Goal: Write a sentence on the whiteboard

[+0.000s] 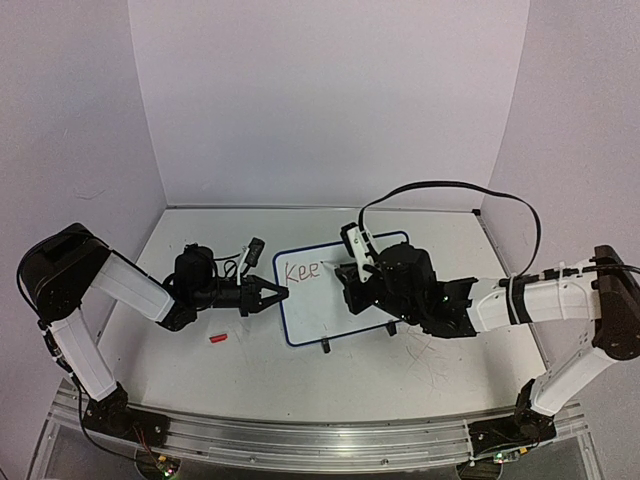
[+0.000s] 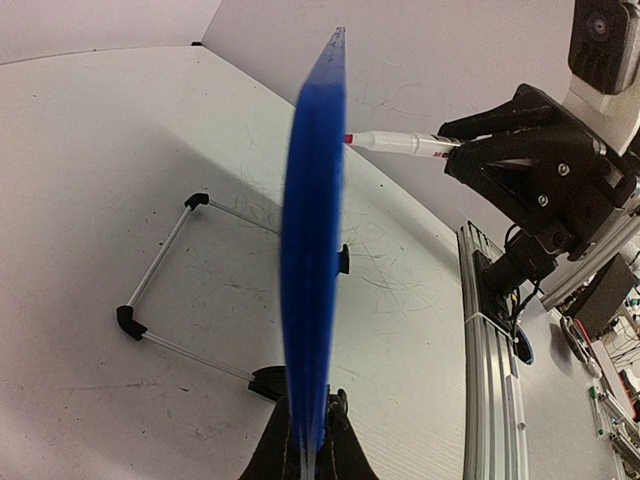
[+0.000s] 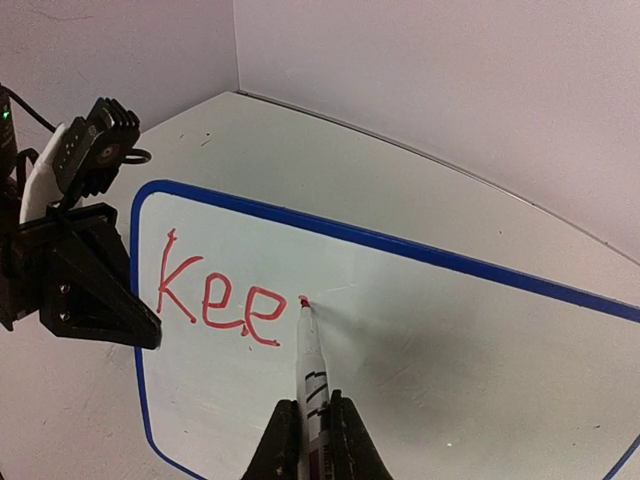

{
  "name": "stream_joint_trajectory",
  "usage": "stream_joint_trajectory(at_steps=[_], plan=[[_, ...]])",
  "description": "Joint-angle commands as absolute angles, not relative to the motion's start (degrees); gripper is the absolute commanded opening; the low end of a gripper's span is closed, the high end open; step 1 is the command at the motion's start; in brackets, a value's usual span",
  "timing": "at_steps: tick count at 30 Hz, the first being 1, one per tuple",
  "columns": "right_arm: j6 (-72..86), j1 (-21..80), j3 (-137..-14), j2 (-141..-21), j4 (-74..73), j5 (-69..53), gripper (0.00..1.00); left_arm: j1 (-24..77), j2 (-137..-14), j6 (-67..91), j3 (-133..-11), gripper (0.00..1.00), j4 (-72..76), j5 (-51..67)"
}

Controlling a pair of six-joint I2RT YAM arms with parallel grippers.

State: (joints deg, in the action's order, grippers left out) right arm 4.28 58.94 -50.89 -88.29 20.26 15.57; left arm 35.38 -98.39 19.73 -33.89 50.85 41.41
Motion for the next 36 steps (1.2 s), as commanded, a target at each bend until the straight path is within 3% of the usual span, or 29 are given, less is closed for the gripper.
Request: stream_joint_trajectory(at_steps=[1,36], plan=[[5.40,59.01,-51.30,-88.38,18.68,16.46,0.00,35.19,-96.54,18.41,-34.54,0.00,49.30,39.99],[8.14,61.09,-50.94,-86.26,18.45,14.86,0.00,35.16,-96.78,18.45,-34.44,0.00,49.02,39.91]])
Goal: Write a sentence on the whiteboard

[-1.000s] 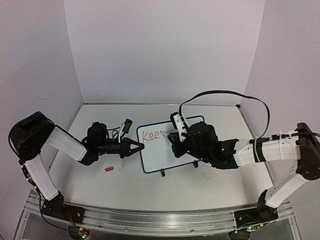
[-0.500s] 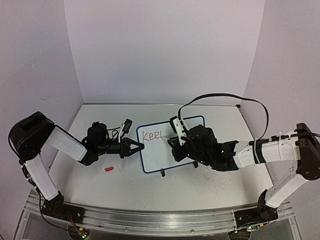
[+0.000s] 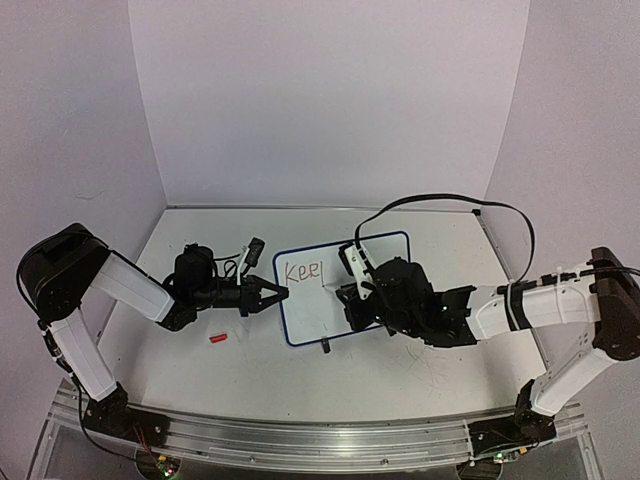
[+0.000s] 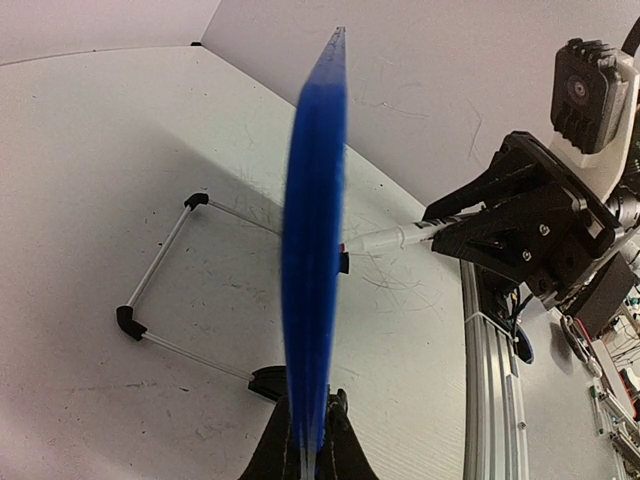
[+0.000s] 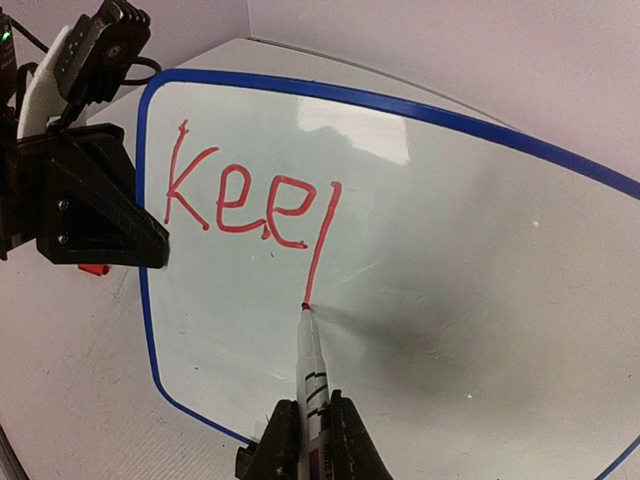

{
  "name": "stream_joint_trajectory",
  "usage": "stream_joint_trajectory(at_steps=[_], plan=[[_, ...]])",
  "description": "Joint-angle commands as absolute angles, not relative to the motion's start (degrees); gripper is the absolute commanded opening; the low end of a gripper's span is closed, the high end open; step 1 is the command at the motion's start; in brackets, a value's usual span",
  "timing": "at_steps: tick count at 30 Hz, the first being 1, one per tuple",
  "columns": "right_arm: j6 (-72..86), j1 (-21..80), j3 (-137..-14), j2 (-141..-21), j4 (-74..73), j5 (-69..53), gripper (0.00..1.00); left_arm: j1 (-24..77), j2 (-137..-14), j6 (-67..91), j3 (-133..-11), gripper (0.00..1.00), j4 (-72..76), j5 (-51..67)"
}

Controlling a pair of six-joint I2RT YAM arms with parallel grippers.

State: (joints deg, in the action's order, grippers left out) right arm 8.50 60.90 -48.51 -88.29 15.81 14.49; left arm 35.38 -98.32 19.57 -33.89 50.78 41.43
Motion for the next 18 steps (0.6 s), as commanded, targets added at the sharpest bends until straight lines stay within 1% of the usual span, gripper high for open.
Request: stream_joint_trajectory(at_steps=[1,18], plan=[[7.92,61.08,-51.20,-85.90,18.85,14.83,0.00,35.17,-96.60,18.46,-34.39,0.00,48.99,39.89],[6.07,59.01,-53.26,-87.22,20.21,15.77,0.00,35.16,-95.98,18.37,-34.10,0.00,48.96,39.81]])
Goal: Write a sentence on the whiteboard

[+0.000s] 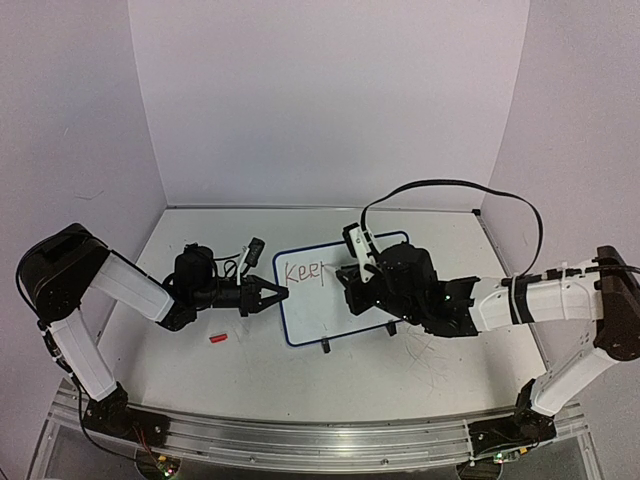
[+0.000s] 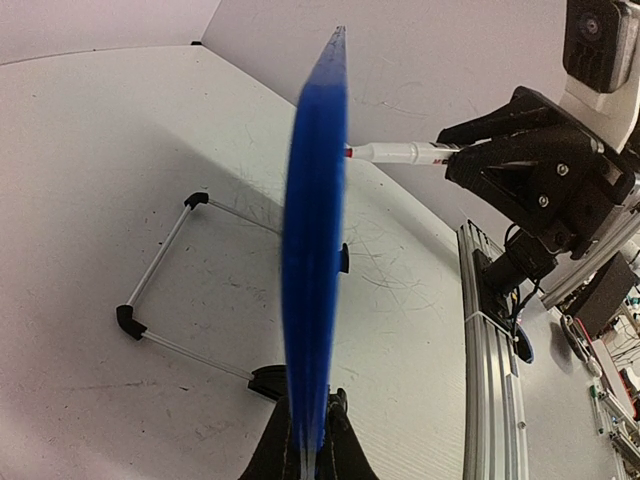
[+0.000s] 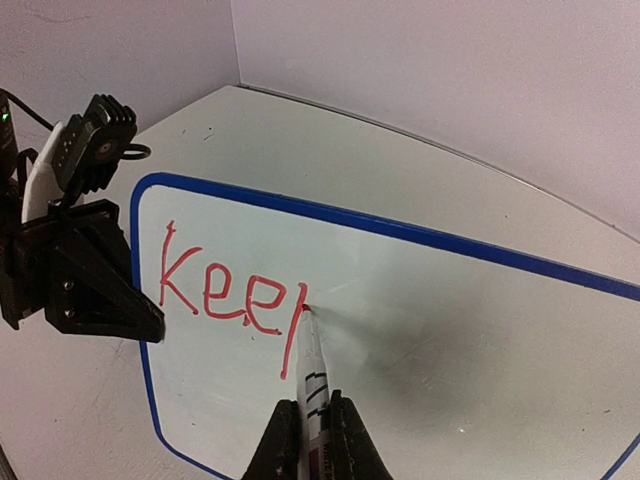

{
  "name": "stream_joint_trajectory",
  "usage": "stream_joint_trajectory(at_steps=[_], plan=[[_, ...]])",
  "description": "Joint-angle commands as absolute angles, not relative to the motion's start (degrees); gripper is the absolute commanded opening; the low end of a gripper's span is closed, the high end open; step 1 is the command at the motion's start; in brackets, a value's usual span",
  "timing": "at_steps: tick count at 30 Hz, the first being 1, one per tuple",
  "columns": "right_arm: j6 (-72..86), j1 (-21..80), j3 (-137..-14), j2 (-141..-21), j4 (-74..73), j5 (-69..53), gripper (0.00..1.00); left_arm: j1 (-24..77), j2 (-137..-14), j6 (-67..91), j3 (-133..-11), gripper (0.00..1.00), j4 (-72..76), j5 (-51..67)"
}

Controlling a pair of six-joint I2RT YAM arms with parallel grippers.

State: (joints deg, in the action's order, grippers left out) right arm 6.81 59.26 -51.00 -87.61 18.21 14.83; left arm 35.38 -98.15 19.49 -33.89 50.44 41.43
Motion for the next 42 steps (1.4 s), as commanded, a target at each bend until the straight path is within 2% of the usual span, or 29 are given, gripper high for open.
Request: stream_joint_trajectory(at_steps=[1,22,42], plan=[[6.07,59.00,-53.26,-87.38,20.24,15.78,0.00,35.18,-96.01,18.37,-34.06,0.00,48.96,39.81],[7.17,59.02,-52.69,-87.27,19.32,22.50,0.00,35.16,-96.05,18.19,-34.05,0.00,48.90,39.72],[9.17,59.14,-50.13,-86.13,17.17,20.98,0.00,35.18,-95.82,18.28,-33.99,0.00,48.68,39.51]])
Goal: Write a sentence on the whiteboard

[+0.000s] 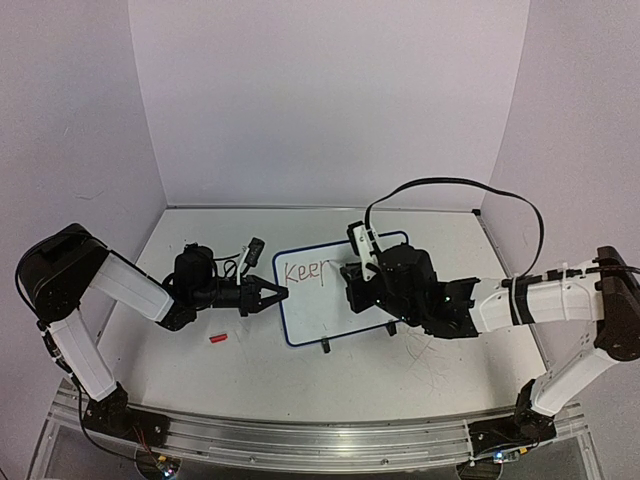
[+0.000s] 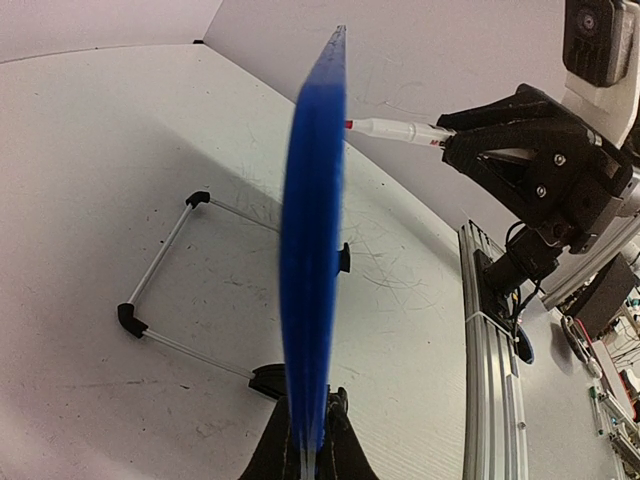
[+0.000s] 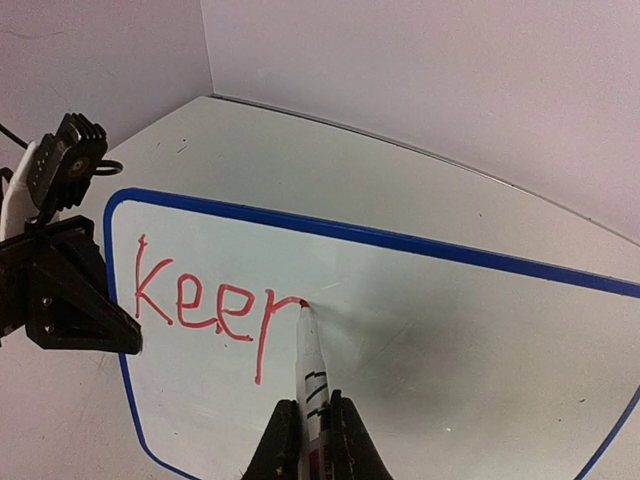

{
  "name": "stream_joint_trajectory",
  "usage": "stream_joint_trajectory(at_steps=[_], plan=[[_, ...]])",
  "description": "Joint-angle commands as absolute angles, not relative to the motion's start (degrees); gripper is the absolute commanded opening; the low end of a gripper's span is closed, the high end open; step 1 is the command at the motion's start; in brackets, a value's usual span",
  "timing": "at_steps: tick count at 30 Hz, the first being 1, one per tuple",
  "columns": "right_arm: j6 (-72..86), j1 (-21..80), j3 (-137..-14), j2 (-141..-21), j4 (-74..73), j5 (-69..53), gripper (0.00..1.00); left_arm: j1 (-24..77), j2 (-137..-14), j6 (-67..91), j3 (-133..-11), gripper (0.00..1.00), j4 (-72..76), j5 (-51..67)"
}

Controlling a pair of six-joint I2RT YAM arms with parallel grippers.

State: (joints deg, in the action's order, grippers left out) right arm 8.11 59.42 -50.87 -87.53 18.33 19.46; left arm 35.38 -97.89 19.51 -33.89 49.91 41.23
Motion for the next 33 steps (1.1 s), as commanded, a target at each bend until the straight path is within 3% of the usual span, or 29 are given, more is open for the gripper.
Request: stream_joint_trajectory(at_steps=[1,33], plan=[[9.25,59.15,-50.03,-86.11,17.07,20.89,0.00,35.16,-95.82,18.28,-34.01,0.00,48.65,39.54],[11.04,60.67,-51.58,-89.70,16.90,18.05,0.00,35.21,-95.02,18.09,-33.45,0.00,48.35,39.39]])
